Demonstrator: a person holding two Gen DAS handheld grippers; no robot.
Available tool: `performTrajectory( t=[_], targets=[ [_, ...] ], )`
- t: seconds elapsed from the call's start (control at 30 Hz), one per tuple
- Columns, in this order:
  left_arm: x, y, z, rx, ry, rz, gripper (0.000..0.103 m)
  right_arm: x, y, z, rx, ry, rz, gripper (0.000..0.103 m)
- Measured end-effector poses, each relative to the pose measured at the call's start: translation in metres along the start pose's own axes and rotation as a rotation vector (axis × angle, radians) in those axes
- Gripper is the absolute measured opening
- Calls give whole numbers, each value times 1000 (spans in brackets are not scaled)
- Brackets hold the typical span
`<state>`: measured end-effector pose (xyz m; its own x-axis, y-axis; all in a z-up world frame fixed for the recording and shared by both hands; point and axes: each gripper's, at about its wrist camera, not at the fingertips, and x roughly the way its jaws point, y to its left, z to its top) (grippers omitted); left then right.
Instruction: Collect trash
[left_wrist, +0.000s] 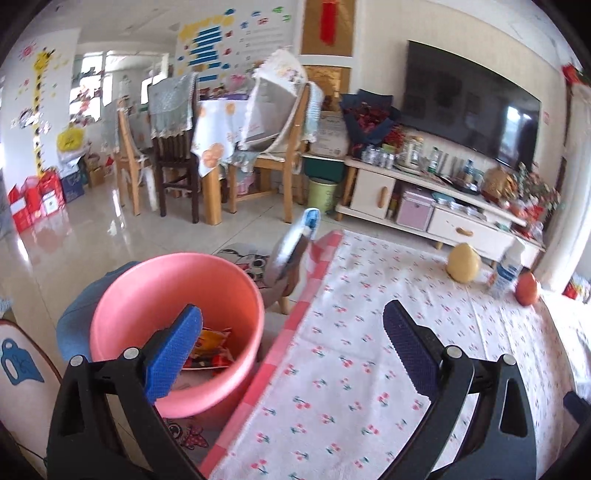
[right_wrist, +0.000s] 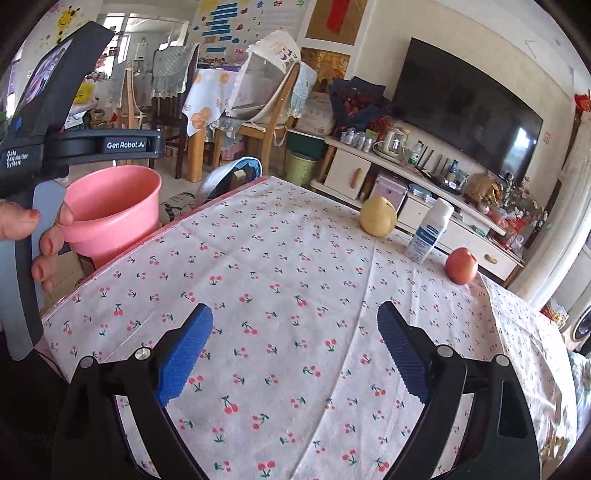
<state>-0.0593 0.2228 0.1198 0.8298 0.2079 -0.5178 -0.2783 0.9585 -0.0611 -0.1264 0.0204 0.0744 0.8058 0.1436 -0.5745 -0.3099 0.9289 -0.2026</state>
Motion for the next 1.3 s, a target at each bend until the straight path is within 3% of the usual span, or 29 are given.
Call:
performTrajectory(
  t=[0.17,0.43,1.3],
  targets=[
    [-18,-36,-20,118,0,-22,99,-18,-32,-22,83,-2,-27,90],
    [-50,-69,-46,178,2,-47,99,-40,-72,-40,193,-28,-54,90],
    [-124,-127,-65,197,0,-145,99,-95,-118,-58,295,-201,-132,91]
  ],
)
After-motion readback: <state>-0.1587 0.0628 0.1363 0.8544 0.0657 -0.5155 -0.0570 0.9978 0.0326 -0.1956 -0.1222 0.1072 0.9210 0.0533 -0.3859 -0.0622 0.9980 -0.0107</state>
